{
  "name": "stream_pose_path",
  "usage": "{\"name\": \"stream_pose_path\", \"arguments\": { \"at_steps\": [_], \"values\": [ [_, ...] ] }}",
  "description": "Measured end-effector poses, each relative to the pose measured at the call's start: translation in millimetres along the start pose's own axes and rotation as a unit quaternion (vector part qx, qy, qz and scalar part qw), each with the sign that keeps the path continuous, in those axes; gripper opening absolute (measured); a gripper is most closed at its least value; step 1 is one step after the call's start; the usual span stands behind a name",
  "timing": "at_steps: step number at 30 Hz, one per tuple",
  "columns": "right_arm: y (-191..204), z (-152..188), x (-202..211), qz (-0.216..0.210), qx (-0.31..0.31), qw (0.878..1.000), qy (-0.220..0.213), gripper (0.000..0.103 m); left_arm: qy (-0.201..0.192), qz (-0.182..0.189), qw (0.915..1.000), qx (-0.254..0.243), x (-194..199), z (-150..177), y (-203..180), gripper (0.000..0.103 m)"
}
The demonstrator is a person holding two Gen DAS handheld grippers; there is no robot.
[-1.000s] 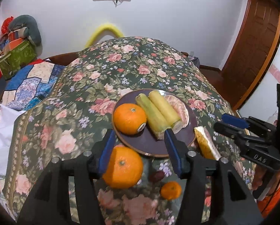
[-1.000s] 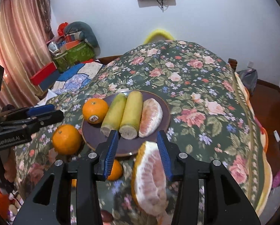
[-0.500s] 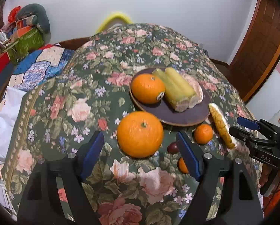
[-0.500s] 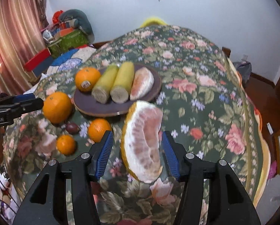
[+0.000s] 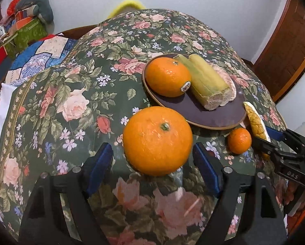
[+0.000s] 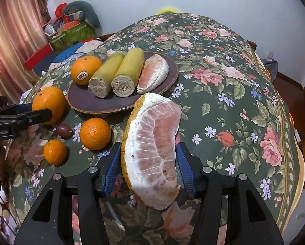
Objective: Organize fruits
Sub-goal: 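Grasp and lift the pomelo half with the right tool while the left tool grasps a large orange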
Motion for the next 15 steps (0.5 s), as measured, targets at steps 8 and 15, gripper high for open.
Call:
{"name": "stream_pose_path", "arguments": {
  "at_steps": [8, 15],
  "values": [
    [-2, -1, 3, -0.009, -0.012, 1.0, -0.007, 0.046, -0.01, 0.003, 0.9999, 0.002, -6, -5, -2, 0.076],
    [-3, 1, 11, -0.007, -0.015, 1.0, -0.016, 0.046, -0.012, -0.003, 0.9998, -0.014, -1, -7, -7, 0.067]
  ]
}}
Point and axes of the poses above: each gripper's, at about its wrist camera, not at the fingertips, and x roughly against the way its jaws point, y to its left, z to its underside, the point moved 9 cm from there along -x, roughly the way its jaws point, and after that the axes turned 7 degrees about -x, right-handed, at the moved point
